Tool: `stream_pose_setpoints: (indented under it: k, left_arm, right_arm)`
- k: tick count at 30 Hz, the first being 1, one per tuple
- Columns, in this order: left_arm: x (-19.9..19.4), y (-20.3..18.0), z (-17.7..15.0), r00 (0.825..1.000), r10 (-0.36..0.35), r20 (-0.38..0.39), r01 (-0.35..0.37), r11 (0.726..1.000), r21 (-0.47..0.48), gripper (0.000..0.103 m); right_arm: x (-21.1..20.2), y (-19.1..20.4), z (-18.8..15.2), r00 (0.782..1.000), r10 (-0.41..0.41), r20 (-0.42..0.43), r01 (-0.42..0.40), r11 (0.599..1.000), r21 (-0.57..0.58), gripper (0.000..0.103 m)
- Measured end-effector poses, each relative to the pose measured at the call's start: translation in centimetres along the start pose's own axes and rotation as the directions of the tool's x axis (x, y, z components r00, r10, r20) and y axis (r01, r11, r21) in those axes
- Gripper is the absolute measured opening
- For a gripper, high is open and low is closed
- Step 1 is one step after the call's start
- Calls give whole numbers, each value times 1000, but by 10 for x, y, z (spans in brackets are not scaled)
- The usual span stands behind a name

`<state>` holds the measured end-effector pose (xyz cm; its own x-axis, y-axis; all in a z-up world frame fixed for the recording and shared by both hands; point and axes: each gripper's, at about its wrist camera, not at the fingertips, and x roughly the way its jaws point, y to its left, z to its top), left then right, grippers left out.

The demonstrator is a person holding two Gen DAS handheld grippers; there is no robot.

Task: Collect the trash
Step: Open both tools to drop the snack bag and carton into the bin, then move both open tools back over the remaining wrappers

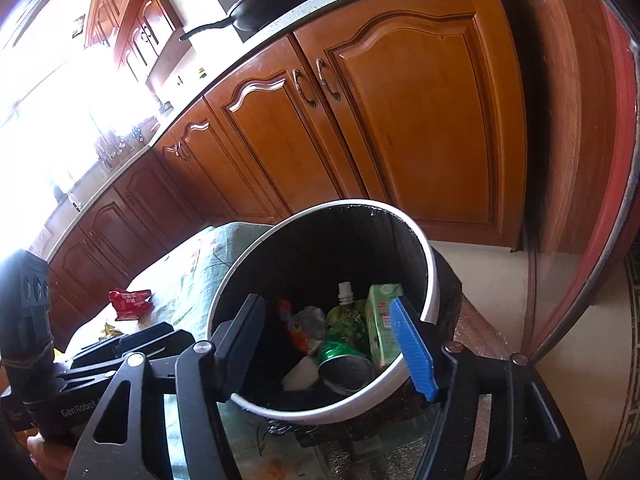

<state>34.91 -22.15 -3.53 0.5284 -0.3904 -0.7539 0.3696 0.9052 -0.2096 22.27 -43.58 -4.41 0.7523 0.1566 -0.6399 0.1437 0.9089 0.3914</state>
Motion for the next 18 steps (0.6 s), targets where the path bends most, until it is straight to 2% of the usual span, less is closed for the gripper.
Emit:
stream_pose_setpoints:
  k: [2,7,13,18]
  left_arm:
    - [-9,10,-10,1000,7,10,-7,1000,-29,63]
    - [-35,37,-37,999,26,32,-22,993,-117,67]
    - [-71,73,-65,996,66,54,-54,978,-199,67]
    - [-99,98,-82,989,125,73,-103,962,-252,68]
  right_arm:
    - [-3,5,-4,1000,15,4,-15,1000,1,78]
    - [-9,25,-15,998,57,6,-57,998,-12,88]
    - [-10,58,-30,992,122,-17,-123,991,-43,91]
    - [-5,89,-41,986,158,-47,-162,983,-87,93]
